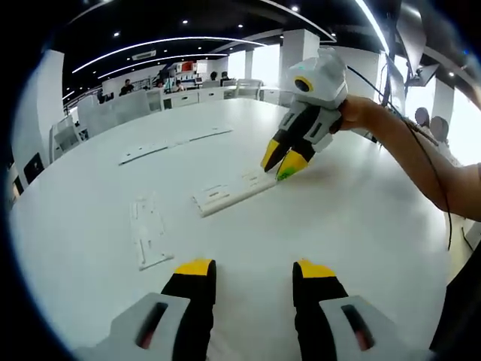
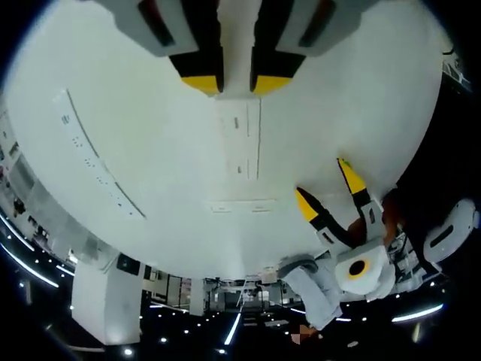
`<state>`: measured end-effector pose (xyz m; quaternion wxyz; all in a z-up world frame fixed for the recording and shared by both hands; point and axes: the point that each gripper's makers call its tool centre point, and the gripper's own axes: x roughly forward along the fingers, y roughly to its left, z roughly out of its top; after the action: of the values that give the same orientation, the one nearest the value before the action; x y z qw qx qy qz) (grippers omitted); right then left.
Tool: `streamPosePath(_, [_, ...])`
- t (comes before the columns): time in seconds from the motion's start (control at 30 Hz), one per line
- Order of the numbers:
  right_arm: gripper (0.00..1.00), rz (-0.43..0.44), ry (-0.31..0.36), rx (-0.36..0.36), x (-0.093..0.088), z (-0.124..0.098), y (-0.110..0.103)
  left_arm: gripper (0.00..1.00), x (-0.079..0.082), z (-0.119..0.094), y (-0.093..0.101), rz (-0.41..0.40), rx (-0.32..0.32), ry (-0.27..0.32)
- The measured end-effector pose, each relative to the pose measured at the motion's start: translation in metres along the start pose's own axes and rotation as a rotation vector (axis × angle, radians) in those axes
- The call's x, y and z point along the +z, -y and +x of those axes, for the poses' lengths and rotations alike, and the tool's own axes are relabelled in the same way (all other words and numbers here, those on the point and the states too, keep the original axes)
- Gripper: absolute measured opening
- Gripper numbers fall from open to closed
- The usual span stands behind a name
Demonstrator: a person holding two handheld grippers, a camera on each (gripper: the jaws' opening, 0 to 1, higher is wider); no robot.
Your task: Locate the socket holder cover, grip the socket holder cover, clip it into the socket holder slot.
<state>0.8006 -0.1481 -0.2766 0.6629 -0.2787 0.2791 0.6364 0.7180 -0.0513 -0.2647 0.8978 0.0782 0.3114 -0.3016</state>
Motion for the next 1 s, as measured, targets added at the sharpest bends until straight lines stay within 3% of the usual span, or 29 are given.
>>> streamPosePath(0.73, [0.1,-0.003,0.012,0.017,0.005,0.006,-0.004,0.41,0.004,0.001,0.0,-0.005,-0.009,0.032])
streamPosePath(0.8, [0.08,0.007,0.022,0.013,0.005,0.006,-0.004,0.41,0.005,0.001,0.001,-0.005,-0.011,0.033])
streamPosePath(0.83, [0.03,-0.027,0.082,-0.003,0.015,0.009,-0.003,0.41,0.004,0.001,0.001,-0.005,-0.011,0.033])
streamPosePath(0.87, [0.03,-0.031,0.048,0.011,0.015,0.004,-0.012,0.41,0.004,0.002,0.001,-0.006,-0.009,0.032])
streamPosePath(0.9, [0.03,-0.031,0.068,0.006,0.019,0.002,-0.015,0.41,0.004,0.002,0.0,-0.005,-0.008,0.032])
streamPosePath(1.0, [0.03,-0.012,0.035,0.004,0.009,0.008,-0.001,0.41,0.005,0.002,-0.001,-0.001,0.002,0.033])
